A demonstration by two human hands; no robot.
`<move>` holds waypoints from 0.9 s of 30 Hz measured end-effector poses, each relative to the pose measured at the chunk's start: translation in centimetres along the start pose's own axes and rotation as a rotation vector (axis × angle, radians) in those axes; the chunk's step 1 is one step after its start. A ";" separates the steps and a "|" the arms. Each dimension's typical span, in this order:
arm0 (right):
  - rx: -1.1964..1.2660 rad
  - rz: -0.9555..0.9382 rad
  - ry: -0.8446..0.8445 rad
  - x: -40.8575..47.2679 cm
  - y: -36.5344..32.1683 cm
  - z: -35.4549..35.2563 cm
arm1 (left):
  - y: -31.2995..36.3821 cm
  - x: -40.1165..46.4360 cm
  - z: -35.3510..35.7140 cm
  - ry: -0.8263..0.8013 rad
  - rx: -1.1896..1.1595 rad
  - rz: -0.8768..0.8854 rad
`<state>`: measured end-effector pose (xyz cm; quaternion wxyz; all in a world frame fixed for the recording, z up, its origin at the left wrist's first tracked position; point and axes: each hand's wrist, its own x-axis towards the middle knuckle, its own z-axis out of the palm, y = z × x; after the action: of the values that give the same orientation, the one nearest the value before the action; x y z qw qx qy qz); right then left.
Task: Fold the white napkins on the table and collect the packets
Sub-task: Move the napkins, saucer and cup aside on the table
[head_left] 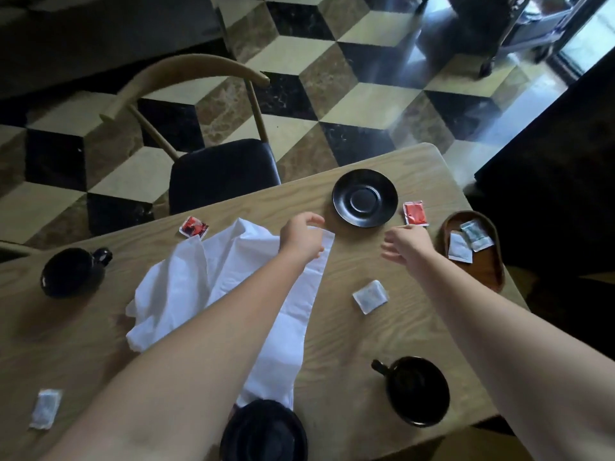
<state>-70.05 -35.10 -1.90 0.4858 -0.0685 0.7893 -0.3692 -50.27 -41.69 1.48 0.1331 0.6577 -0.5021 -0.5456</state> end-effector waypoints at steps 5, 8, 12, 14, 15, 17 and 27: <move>-0.187 -0.048 0.136 6.1 -1.1 -0.8 | 0.9 5.5 3.2 0.022 0.167 0.023; -0.234 -0.076 0.147 8.6 -1.6 -0.9 | 1.3 8.1 4.8 0.033 0.140 -0.014; -0.291 -0.130 0.152 9.7 -2.4 -0.2 | 1.7 9.9 6.0 0.051 0.025 -0.032; -0.291 -0.122 0.163 9.4 -2.8 0.1 | 1.9 10.2 6.2 0.052 -0.004 -0.038; -0.317 -0.120 0.169 9.2 -3.0 0.2 | 1.9 10.3 6.3 0.052 -0.034 -0.062; -0.390 -0.157 0.165 8.8 -3.6 0.8 | 1.9 10.5 5.7 0.055 -0.107 -0.135; -0.348 -0.276 -0.258 4.6 -8.1 16.6 | -1.9 11.6 -12.7 0.239 -0.145 -0.194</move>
<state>-60.92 -51.65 -4.20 0.5083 -0.3046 0.7557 -0.2789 -39.61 -54.89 -1.97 0.1858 0.7517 -0.3763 -0.5088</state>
